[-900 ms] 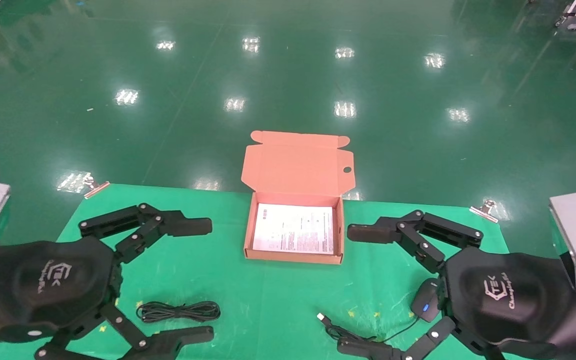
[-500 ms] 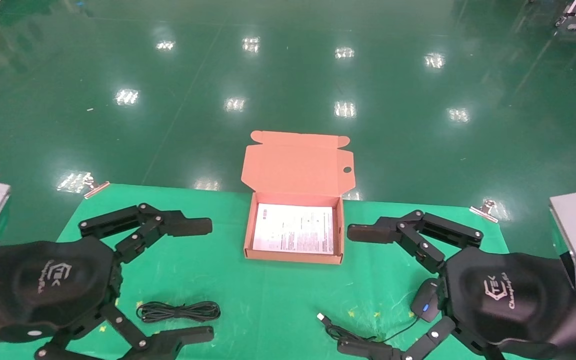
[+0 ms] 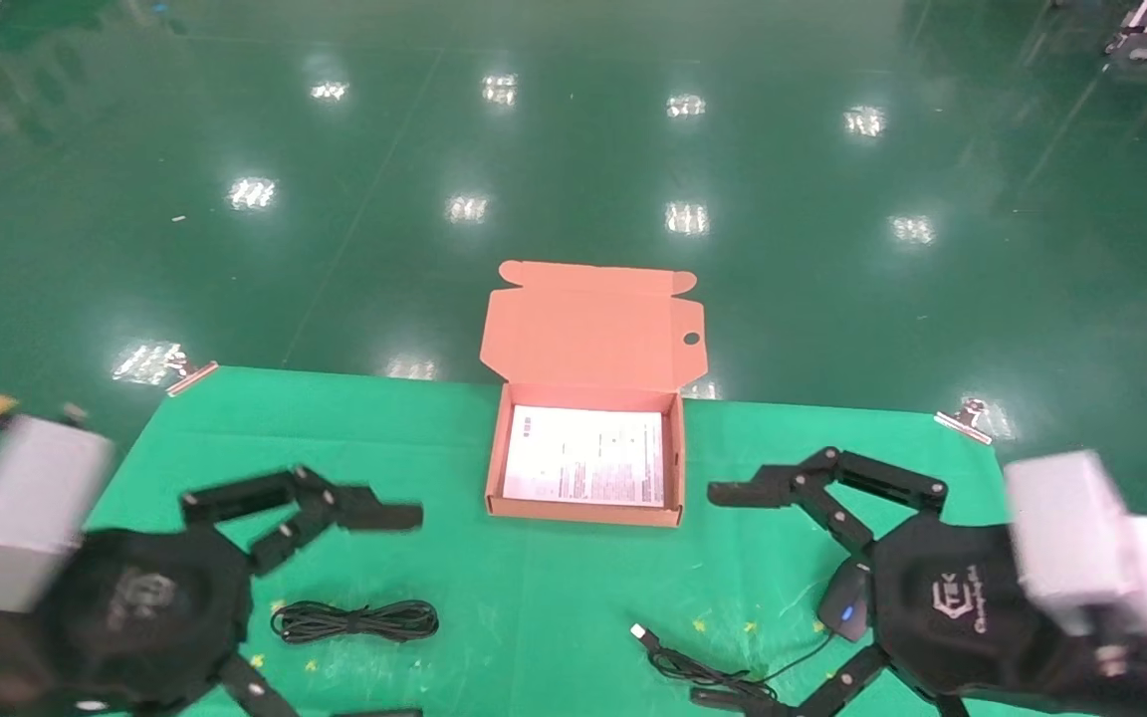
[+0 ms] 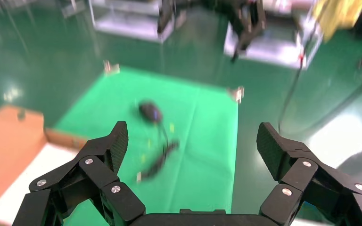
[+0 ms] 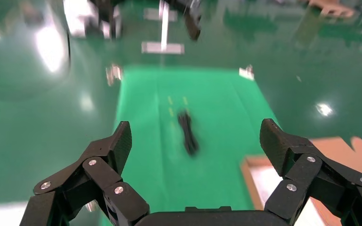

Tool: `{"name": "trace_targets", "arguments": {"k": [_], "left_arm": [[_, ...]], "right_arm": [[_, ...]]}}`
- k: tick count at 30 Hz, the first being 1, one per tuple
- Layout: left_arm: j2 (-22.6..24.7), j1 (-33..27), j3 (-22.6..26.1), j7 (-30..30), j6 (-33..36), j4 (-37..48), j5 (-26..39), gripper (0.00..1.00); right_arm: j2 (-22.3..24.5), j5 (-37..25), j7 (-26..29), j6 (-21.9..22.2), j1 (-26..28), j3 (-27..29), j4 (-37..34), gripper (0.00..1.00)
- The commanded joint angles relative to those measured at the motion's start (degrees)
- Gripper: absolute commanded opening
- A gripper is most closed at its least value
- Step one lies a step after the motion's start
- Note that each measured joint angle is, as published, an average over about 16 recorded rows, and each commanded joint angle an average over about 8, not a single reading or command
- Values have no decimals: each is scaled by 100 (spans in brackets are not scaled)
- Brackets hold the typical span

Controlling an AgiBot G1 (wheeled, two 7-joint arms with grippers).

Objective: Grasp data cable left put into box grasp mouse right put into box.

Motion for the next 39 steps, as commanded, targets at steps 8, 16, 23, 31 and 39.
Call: {"name": "trace_targets", "arguments": {"k": [8, 16, 23, 31, 39], "left_arm": [[387, -928, 865, -495, 191, -81, 1718, 100], [918, -1452, 1625, -648, 162, -67, 3105, 100], [1339, -1595, 2227, -801, -53, -113, 4478, 100], [1750, -1583, 2671, -1298, -438, -98, 5834, 100], [2101, -1494, 2858, -1648, -760, 362, 6496, 100]], "right_arm": [[-218, -1837, -883, -178, 779, -620, 144, 100], [-541, -3281, -1583, -67, 1144, -1243, 171, 100], [-730, -3903, -1909, 140, 1037, -1544, 152, 100], [-986, -4706, -1662, 732, 686, -1782, 141, 100], [-1380, -5580, -872, 1289, 390, -1973, 122, 100]]}}
